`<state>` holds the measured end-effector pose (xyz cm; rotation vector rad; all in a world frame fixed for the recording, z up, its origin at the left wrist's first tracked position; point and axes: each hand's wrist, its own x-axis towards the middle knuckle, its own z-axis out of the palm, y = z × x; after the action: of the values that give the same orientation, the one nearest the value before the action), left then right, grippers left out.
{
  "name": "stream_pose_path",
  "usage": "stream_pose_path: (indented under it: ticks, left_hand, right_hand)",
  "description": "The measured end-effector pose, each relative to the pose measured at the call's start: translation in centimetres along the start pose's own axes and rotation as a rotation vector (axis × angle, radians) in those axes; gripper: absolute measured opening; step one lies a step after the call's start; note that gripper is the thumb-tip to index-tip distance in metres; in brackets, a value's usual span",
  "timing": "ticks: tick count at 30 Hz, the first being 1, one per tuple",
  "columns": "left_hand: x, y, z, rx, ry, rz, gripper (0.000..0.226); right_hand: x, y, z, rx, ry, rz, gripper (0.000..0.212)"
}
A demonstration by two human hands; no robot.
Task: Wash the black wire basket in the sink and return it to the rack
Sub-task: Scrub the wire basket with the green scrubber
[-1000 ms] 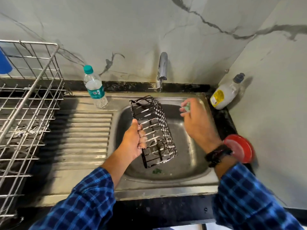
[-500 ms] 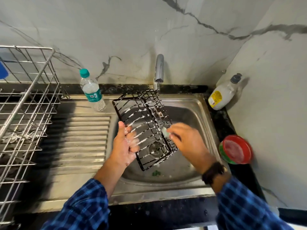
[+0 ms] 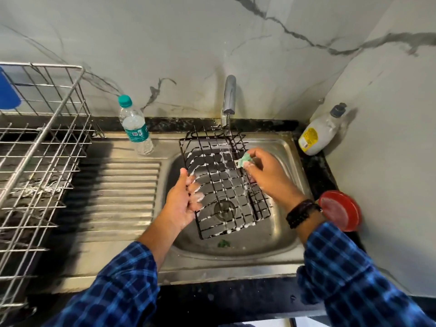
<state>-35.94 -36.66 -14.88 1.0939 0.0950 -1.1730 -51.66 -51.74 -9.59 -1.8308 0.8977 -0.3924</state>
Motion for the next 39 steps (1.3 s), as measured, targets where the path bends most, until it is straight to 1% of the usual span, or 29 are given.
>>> stream_pose_path:
  ticks: [3, 4, 5, 7, 8, 10, 12, 14, 16, 17, 20, 22, 24, 27, 28, 29, 31, 32, 34, 36, 38, 39]
  left_hand:
    - [0.3, -0.3, 0.6, 0.189, 0.088, -0.092, 0.048]
    - [0.2, -0.4, 1.1, 0.233, 0.109, -0.082, 0.048]
    - [0.0, -0.4, 1.7, 0.281, 0.122, -0.022, 0.042]
    - [-0.7, -0.1, 2.3, 0.459, 0.121, 0.201, 0.023]
    - [-0.9, 0.2, 2.2, 0.558, 0.107, 0.300, 0.020]
    - [-0.8, 0.9, 1.8, 0.663, 0.106, 0.423, 0.028]
    - [-0.5, 1.8, 1.5, 0.674, 0.142, 0.418, 0.038]
    - [-0.6, 2.1, 1.8, 0.699, 0.116, 0.325, 0.040]
    - [-0.5, 1.8, 2.1, 0.744, 0.130, 0.275, 0.048]
    - [-0.5, 1.5, 2.2, 0.755, 0.162, 0.275, 0.049]
    - [-0.6, 0.3, 2.3, 0.800, 0.257, 0.319, 0.043]
    - [-0.6, -0.4, 2.0, 0.832, 0.288, 0.346, 0.045]
    - [-0.6, -0.8, 1.7, 0.844, 0.304, 0.371, 0.049]
    - [-0.4, -0.7, 1.5, 0.833, 0.274, 0.394, 0.050]
    - [-0.6, -0.7, 1.7, 0.821, 0.262, 0.403, 0.048]
    - [-0.7, -0.7, 1.9, 0.829, 0.262, 0.420, 0.046]
    - [-1.2, -0.8, 2.2, 0.873, 0.262, 0.470, 0.045]
    - [-1.5, -0.9, 2.4, 0.879, 0.241, 0.492, 0.045]
    - [-2.0, -1.3, 2.9, 0.877, 0.197, 0.513, 0.046]
    - [-2.0, -1.6, 3.3, 0.844, 0.181, 0.516, 0.046]
    - [-1.4, -1.5, 3.3, 0.787, 0.186, 0.527, 0.044]
    - [-1.0, -1.3, 3.1, 0.763, 0.193, 0.531, 0.043]
  right_hand:
    - [-0.6, 0.3, 0.5, 0.017, 0.046, -0.078, 0.016]
    - [-0.7, 0.4, 0.7, 0.004, 0.074, -0.085, 0.018]
    - [-0.8, 0.4, 0.8, -0.002, 0.101, -0.081, 0.021]
    - [-1.1, 0.4, 1.1, 0.014, 0.143, -0.059, 0.025]
    - [-1.4, 0.6, 1.2, 0.028, 0.163, -0.047, 0.026]
    - [-2.1, 0.8, 1.1, 0.064, 0.191, -0.018, 0.025]
    - [-2.9, 1.1, 1.3, 0.098, 0.183, 0.004, 0.024]
    - [-3.5, 1.4, 1.7, 0.111, 0.170, 0.013, 0.021]
    - [-3.8, 1.6, 2.3, 0.100, 0.184, 0.023, 0.018]
    - [-4.0, 1.6, 2.6, 0.087, 0.196, 0.023, 0.016]
    - [-4.4, 1.3, 3.3, 0.046, 0.233, -0.004, 0.014]
    - [-4.6, 1.0, 3.6, -0.042, 0.248, -0.026, 0.013]
    - [-4.5, 0.6, 3.6, -0.180, 0.256, -0.052, 0.014]
    - [-3.7, -0.1, 2.9, -0.504, 0.254, -0.026, 0.019]
    - [-3.3, -0.6, 2.6, -0.600, 0.282, -0.039, 0.021]
    - [-2.8, -1.3, 2.5, -0.654, 0.323, -0.086, 0.022]
    - [-1.3, -2.9, 2.5, -0.661, 0.384, -0.225, 0.022]
    - [-0.3, -3.6, 2.6, -0.648, 0.384, -0.260, 0.022]
    - [1.7, -4.4, 3.1, -0.603, 0.329, -0.247, 0.021]
    - [2.7, -4.6, 3.9, -0.559, 0.208, -0.271, 0.021]
    - [2.3, -5.0, 5.0, -0.592, 0.053, -0.378, 0.020]
    - [1.9, -5.0, 5.4, -0.626, 0.002, -0.441, 0.019]
